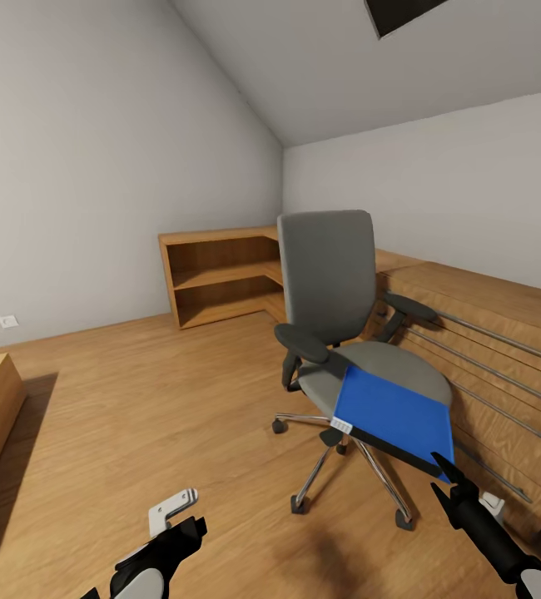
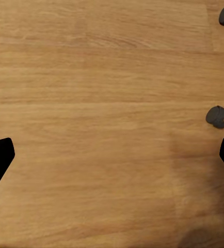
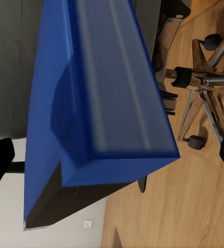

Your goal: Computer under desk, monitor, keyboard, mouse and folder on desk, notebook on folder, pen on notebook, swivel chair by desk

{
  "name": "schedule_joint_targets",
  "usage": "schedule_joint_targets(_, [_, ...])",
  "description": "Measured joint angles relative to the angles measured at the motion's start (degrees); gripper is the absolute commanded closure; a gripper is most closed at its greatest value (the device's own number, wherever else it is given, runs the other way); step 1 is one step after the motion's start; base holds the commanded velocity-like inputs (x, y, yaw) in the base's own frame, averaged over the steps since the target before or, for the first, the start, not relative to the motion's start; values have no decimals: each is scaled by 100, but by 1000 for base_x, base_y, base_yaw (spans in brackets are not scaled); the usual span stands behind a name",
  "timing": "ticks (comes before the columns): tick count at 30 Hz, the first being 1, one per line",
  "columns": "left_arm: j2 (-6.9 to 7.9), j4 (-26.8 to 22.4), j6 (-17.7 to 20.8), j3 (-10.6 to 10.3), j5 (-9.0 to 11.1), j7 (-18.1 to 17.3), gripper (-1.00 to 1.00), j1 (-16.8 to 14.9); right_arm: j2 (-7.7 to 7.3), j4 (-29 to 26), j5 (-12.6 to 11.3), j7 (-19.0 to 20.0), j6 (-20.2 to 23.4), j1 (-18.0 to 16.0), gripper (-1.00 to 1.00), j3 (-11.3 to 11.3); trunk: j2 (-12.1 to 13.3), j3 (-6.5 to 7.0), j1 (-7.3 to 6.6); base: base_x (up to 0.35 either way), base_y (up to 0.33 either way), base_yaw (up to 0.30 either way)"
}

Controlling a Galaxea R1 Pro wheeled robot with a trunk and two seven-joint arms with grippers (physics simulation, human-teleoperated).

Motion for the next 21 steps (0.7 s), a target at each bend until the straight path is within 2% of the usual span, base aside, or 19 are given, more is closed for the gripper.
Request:
schedule_joint_targets(1, [0, 0, 0, 0, 1, 0, -100, 0, 0, 0, 1, 0, 0, 0, -100, 0, 0, 0, 0, 0, 0, 0])
schedule_joint_targets(2, [-1, 0, 0, 0, -1, 0, -100, 0, 0, -2, 2, 0, 0, 0, 100, 0, 0, 0, 0, 0, 0, 0])
schedule_joint_targets(16, [-1, 0, 0, 1, 18, 0, -100, 0, 0, -6, -2, 2, 3, 0, 100, -5, 0, 0, 0, 0, 0, 0])
schedule_joint_targets(21, [-1, 0, 0, 3, 6, 0, -100, 0, 0, -9, 0, 1, 2, 0, 100, -9, 6, 110, -13, 0, 0, 0])
